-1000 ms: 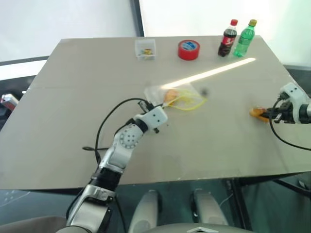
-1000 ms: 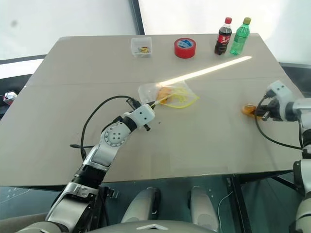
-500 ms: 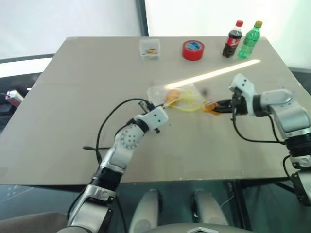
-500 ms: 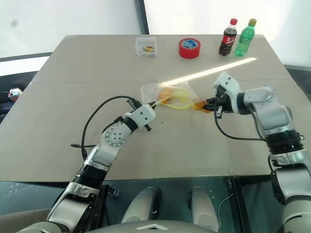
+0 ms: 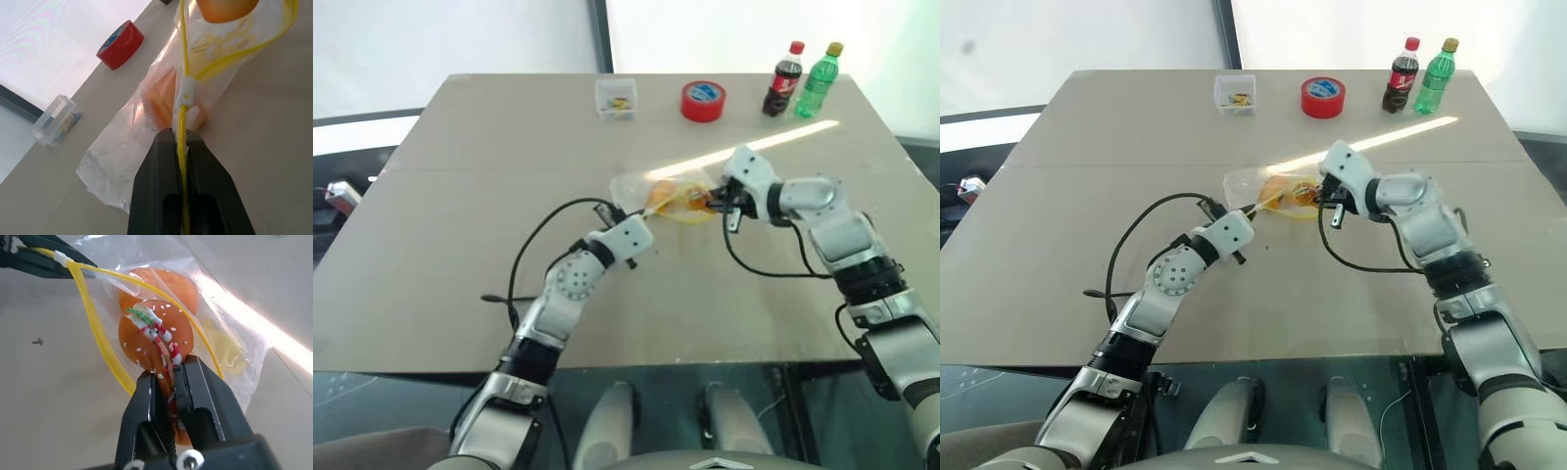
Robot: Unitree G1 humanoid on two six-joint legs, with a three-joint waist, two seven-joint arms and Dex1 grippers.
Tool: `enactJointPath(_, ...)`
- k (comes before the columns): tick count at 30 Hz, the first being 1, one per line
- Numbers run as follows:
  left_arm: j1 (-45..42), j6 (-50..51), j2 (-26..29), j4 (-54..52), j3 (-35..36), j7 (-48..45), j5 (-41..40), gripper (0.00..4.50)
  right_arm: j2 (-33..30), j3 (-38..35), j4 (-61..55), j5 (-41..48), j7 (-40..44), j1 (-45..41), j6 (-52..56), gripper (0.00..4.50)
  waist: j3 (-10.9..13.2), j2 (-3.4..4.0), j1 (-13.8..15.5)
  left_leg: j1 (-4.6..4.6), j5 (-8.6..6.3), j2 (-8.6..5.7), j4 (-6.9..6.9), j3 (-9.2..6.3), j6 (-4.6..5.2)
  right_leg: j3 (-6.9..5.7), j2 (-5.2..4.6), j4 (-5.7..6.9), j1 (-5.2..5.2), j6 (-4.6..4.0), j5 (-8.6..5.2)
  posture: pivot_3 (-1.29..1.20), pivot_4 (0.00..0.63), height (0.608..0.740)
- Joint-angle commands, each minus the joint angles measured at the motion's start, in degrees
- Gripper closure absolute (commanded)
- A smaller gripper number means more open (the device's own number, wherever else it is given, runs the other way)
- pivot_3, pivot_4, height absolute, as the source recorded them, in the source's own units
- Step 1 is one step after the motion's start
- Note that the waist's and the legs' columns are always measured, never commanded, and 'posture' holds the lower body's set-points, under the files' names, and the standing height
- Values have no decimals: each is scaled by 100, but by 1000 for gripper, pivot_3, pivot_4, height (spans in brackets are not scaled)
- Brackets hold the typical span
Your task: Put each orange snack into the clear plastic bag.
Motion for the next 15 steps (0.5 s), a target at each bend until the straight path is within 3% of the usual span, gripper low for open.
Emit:
enactJointPath(1,-182,-179,-78,-42,-97,-4,-80,4500,140,243,71,-409,-315,-152,-490,4478,0,0,0,0,0,0,0,-1,0,0,0,0,0,0,0,0,150,740)
enactJointPath(7,-251,-230,-106,61,-139,21,-99,4500,598,224,816,-908,-1597,-293,-1146,4478,0,0,-7,1,0,0,0,0,0,0,0,1,0,0,0,0,150,740)
enactJointPath(12,-251,-239,-126,74,-154,24,-94,4500,707,73,764,-673,-1472,-216,-1182,2097,0,0,-12,1,0,0,-3,0,0,1,1,1,-1,-1,1,0,150,740)
enactJointPath(14,-227,-241,-120,71,-149,22,-98,4500,615,9,455,-484,-1075,-129,-738,1194,0,0,-1,0,0,-1,-3,0,0,1,0,0,-1,-1,1,0,150,740)
enactJointPath(15,-216,-240,-116,69,-148,22,-97,4500,568,-34,300,-385,-890,-84,-507,1194,0,0,2,0,0,-1,-3,-1,0,1,0,0,-1,-1,0,0,150,740)
